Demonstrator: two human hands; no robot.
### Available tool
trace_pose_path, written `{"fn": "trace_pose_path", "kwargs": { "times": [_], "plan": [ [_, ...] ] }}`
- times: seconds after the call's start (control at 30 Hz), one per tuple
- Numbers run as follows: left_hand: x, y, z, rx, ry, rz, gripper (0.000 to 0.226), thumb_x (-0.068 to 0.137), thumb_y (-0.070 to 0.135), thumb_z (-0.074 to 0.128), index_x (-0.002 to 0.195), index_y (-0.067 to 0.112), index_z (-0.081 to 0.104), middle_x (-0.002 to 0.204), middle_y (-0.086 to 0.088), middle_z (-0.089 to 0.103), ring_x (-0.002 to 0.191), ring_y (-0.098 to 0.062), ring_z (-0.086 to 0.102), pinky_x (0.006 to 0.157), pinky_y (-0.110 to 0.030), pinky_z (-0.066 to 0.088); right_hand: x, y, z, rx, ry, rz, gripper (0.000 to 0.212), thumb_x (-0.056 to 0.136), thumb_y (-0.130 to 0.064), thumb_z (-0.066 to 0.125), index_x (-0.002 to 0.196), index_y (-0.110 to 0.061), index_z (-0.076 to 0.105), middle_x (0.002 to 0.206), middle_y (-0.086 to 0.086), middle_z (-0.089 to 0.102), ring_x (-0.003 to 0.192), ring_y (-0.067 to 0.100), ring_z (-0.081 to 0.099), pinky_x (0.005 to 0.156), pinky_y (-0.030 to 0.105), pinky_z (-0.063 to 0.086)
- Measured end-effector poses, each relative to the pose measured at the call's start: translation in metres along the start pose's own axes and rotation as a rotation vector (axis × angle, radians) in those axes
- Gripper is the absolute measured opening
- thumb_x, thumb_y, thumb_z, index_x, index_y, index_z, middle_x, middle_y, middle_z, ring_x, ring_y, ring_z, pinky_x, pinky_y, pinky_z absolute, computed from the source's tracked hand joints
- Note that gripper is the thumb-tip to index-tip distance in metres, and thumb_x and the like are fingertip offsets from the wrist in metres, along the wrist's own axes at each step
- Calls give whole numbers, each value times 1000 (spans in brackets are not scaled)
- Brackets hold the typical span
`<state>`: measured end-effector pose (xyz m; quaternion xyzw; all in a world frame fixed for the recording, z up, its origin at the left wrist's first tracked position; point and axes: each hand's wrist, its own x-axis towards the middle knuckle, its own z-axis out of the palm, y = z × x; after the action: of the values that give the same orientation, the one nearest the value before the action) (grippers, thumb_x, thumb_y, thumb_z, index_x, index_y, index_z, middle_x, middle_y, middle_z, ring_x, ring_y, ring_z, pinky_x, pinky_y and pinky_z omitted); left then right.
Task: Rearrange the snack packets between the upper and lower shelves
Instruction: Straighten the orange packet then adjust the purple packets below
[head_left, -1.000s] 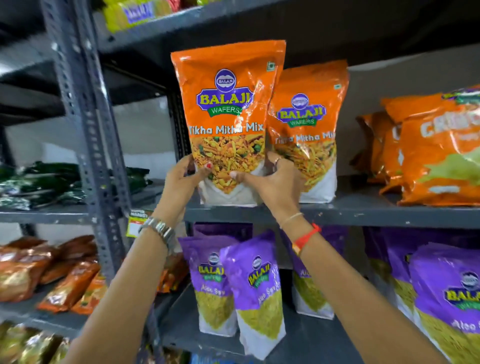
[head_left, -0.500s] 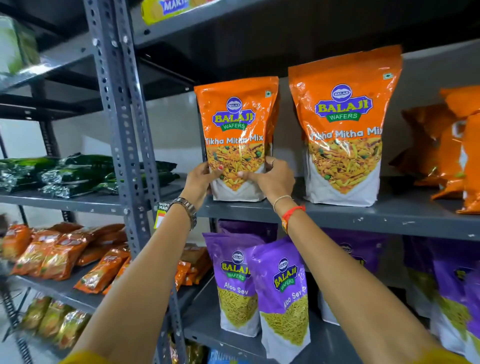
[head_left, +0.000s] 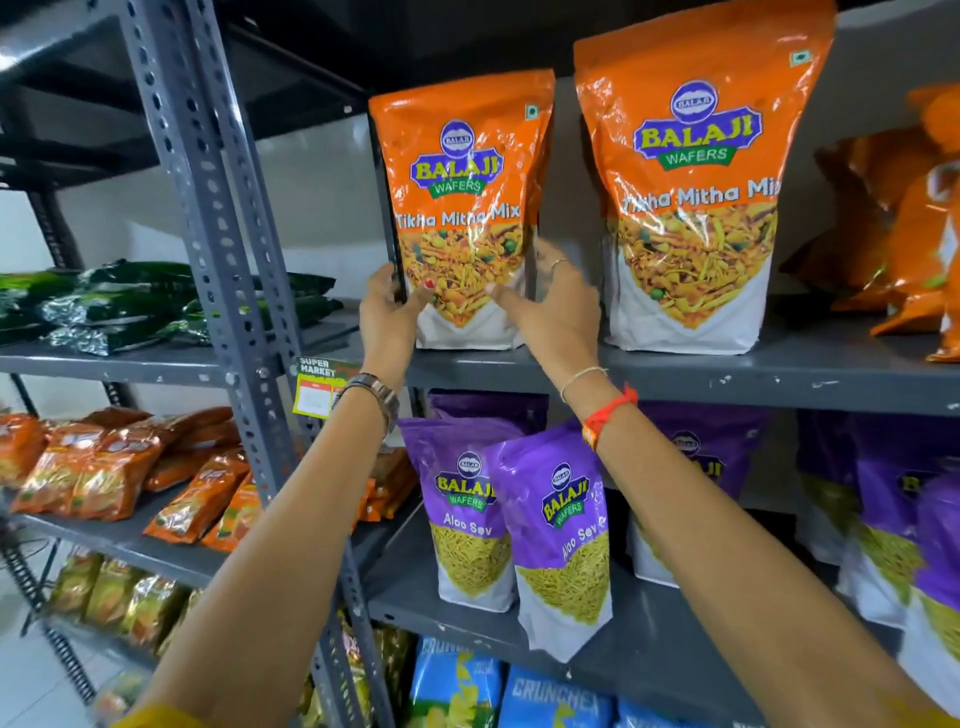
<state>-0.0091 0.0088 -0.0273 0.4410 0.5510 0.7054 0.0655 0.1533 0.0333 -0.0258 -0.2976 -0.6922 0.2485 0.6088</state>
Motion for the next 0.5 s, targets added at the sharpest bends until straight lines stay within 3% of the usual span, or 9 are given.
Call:
{"fn": "trace_pose_path", "kwargs": {
  "times": [0.1, 0.17, 0.23, 0.3, 0.4, 0.5],
  "plan": [
    [-37, -13, 3, 56, 141, 234, 39, 83, 26, 62, 120, 19, 51, 123, -2, 55, 112, -22, 52, 96, -32, 44, -43, 2, -15, 154, 107, -75, 37, 79, -8, 68, 115, -12, 63, 107, 2, 71, 99, 8, 65, 89, 22, 51],
    [-70, -25, 7, 104, 196, 375, 31, 84, 26, 61, 113, 18, 54, 113, 1, 55, 108, -17, 50, 91, -17, 38, -74, 15, -22, 179, 141, -85, 23, 79, -6, 65, 101, -13, 67, 91, -5, 71, 85, 1, 66, 79, 21, 54],
    [-104, -35, 12, 100, 216, 419, 28, 85, 26, 60, 110, 18, 55, 106, 8, 54, 100, -14, 50, 86, -16, 37, -100, 38, -27, 201, 159, -40, 16, 81, -4, 63, 92, -15, 68, 83, -6, 70, 77, 0, 65, 73, 16, 53],
    [-133, -58, 16, 49, 198, 328, 26, 85, 26, 60, 110, 22, 53, 101, 16, 52, 94, -13, 50, 85, -25, 40, -123, 70, -30, 191, 171, 55, 22, 82, -2, 60, 85, -22, 66, 81, -3, 70, 75, 7, 66, 70, 18, 53],
    [-175, -105, 22, -6, 152, 128, 28, 86, 27, 58, 113, 19, 55, 106, 11, 56, 97, -17, 54, 88, -32, 42, -152, 125, -35, 132, 172, 190, 24, 82, -6, 54, 82, -28, 64, 81, 4, 70, 78, 26, 68, 71, 38, 56],
    [-214, -139, 32, -86, 81, -107, 32, 86, 20, 59, 116, 8, 56, 103, 7, 58, 84, 8, 55, 76, -13, 44, -167, 185, -33, -16, 119, 309, 23, 81, -3, 50, 94, -13, 66, 90, 11, 71, 83, 27, 66, 81, 43, 52]
  ]
}}
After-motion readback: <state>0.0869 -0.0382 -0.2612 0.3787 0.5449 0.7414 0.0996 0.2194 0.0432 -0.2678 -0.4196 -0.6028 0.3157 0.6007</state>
